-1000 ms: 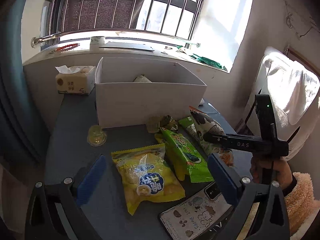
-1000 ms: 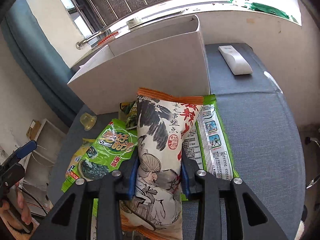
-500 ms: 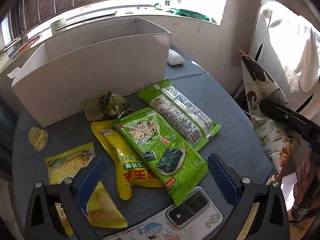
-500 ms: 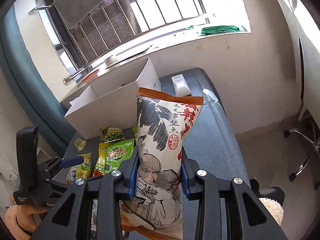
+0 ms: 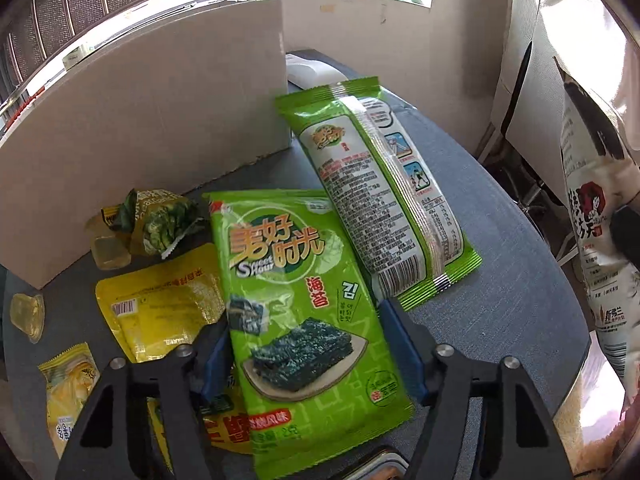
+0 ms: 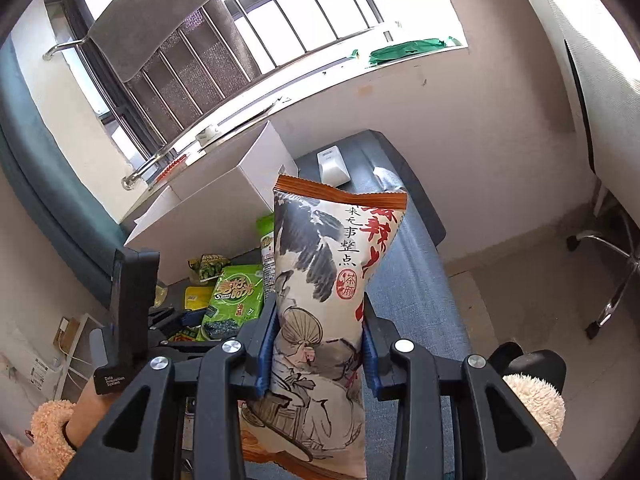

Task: Organize snacks
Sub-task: 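Carry the peanut bag into the box with the right gripper while the left drops a seaweed packet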

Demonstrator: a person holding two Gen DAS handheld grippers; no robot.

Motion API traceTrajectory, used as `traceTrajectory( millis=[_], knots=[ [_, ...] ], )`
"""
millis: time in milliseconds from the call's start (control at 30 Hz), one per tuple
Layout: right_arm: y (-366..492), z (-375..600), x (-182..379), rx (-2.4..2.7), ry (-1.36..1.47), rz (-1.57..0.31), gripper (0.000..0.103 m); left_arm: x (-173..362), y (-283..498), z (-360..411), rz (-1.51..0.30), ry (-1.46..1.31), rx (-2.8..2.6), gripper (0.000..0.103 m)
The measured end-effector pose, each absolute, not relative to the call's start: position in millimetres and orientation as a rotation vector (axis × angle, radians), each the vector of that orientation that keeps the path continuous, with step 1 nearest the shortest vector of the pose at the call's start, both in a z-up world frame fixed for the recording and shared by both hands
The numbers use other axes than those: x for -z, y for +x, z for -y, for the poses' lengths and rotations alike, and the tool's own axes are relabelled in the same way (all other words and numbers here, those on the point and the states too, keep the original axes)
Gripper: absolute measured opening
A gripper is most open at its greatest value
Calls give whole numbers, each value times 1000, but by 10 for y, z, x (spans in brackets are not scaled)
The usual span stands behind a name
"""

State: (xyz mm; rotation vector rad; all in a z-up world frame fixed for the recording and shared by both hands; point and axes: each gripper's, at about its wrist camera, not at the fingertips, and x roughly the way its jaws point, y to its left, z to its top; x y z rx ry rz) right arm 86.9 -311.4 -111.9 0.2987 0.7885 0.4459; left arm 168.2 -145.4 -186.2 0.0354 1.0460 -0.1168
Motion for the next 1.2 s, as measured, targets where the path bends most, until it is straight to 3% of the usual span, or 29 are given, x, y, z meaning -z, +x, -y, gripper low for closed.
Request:
traceTrajectory(
  millis=[167,367,400,767,1000,1200],
  knots=[
    [881,3095,1113,-457,296,-791,39,1729,1592,1273,-1002,-25,148,45],
    [896,2938,1100,-494,264,-798,39,1273,1313,978,-881,-74,170,38],
    [907,2890,1088,-504,260,-799,39,1193,1244,882,-863,-91,169,12],
    [1218,2130,687,-650,151,-758,39,543,1160,21,-701,-215,135,13],
    [1975,1504,242,-679,130,-743,39,125,1739,-590,-629,-263,52,13],
    [2749,963,90,-630,54,-774,39,161,2329,-944,-690,-231,-39,14]
  ],
)
